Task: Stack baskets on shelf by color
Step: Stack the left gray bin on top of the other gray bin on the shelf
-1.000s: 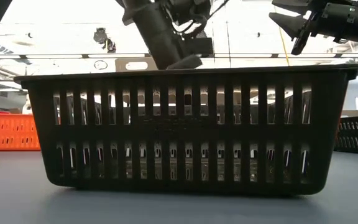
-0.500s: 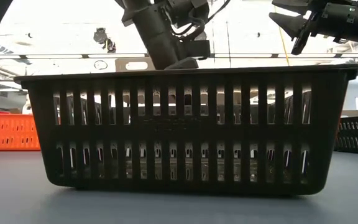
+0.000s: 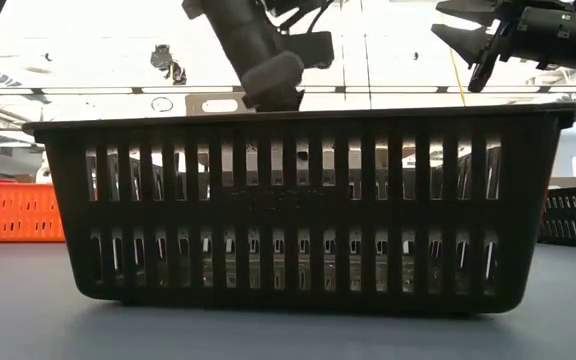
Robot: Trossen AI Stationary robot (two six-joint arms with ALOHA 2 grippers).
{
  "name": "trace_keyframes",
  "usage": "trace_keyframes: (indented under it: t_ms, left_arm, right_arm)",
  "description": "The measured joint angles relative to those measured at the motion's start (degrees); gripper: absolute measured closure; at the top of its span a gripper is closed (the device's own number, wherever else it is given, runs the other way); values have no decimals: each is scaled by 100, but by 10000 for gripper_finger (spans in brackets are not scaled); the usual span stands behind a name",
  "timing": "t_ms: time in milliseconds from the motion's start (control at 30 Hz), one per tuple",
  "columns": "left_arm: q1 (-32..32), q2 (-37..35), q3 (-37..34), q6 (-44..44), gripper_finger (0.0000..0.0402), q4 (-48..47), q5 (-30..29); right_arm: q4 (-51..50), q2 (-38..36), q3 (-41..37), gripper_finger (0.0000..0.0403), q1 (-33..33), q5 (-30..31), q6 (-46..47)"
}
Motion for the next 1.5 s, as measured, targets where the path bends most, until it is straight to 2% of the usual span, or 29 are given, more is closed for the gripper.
trace_keyframes:
  t_ms: [267, 433, 533, 700, 933, 1133, 1300, 1500]
  left_arm:
    - [-325, -16, 0, 999, 395, -53, -62]
    - [-472, -149, 0, 1319, 398, -15, -73]
    - [-565, -340, 0, 1600, 396, -129, -229]
    - [-726, -763, 0, 2528, 397, -179, -611]
    - [-938, -1492, 0, 3602, 398, -483, -423]
    - [-959, -1912, 2, 3458, 397, -615, 388]
    - [-931, -1965, 2, 3597, 398, -742, 569]
    - [-814, -1963, 2, 3591, 399, -993, 609]
  right_arm:
    - [-206, 0, 1, 264, 0, -164, 16]
    - [-274, 2, 59, 264, 0, -868, -221]
    - [-807, 50, 345, 264, 2, -1336, -358]
    - [-2397, 343, 1182, 264, 46, -1728, -684]
    - [-4309, 944, 2732, 264, 420, -1830, -2014]
    - [-5139, 1554, 3957, 264, 575, -2412, -2571]
    - [-6008, 2340, 4892, 264, 576, -2793, -2989]
    - [-7724, 3434, 6348, 264, 575, -2760, -3902]
